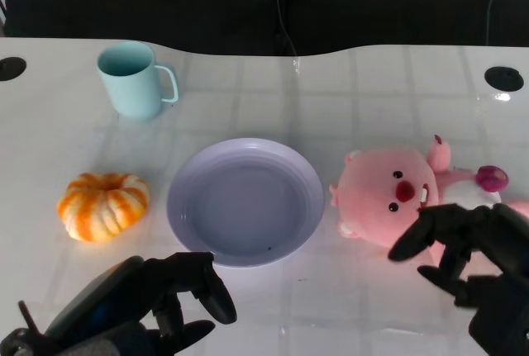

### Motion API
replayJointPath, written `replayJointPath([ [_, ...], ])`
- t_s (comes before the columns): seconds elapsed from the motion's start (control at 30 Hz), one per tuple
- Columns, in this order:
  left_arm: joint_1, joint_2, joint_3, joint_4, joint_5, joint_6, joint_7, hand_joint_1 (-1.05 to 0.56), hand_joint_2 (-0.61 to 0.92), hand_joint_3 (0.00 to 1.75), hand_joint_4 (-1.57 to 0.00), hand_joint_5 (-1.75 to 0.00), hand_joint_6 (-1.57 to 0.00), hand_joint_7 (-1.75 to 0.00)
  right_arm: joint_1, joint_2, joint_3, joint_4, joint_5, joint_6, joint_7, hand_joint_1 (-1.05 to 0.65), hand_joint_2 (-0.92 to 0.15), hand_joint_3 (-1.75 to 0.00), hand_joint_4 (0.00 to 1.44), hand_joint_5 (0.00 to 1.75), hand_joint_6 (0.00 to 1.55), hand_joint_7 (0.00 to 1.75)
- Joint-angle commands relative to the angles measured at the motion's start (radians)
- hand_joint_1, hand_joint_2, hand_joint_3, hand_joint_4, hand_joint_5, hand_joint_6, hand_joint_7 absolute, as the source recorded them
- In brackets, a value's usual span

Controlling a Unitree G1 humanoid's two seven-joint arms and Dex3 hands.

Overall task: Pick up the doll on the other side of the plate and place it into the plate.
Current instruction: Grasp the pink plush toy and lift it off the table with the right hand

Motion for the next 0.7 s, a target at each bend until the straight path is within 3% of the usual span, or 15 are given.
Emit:
replayJointPath([
  [0.03, -0.001, 0.016, 0.010, -0.008, 0.007, -0.004, -0.003, -0.16, 0.92, 0.46, -0.59, -1.51, -0.64, -1.13, -0.013, -0.021, -0.007, 0.008, -0.071, -0.002, -0.049, -0.18, -0.87, -0.09, 0.73, 0.59, 0.79, 0.12],
  [0.33, -0.008, 0.014, 0.008, 0.008, 0.006, -0.014, -0.001, -0.17, 0.92, 0.46, -0.60, -1.53, -0.63, -1.15, -0.047, -0.071, 0.026, -0.012, -0.314, 0.086, -0.031, -0.46, -0.90, -0.02, 0.46, 0.29, 0.48, 0.00],
  [0.53, -0.010, 0.006, 0.004, 0.023, 0.001, -0.032, 0.005, -0.14, 0.92, 0.46, -0.62, -1.56, -0.64, -1.17, -0.076, -0.091, 0.062, -0.020, -0.492, 0.140, -0.025, -0.60, -0.91, -0.01, 0.30, 0.17, 0.30, 0.00],
  [0.7, -0.006, 0.010, 0.002, 0.020, 0.013, -0.044, 0.008, -0.15, 0.92, 0.47, -0.62, -1.57, -0.63, -1.18, -0.121, -0.087, 0.089, -0.024, -0.596, 0.216, 0.047, -0.66, -0.92, -0.01, 0.21, 0.14, 0.23, 0.00],
])
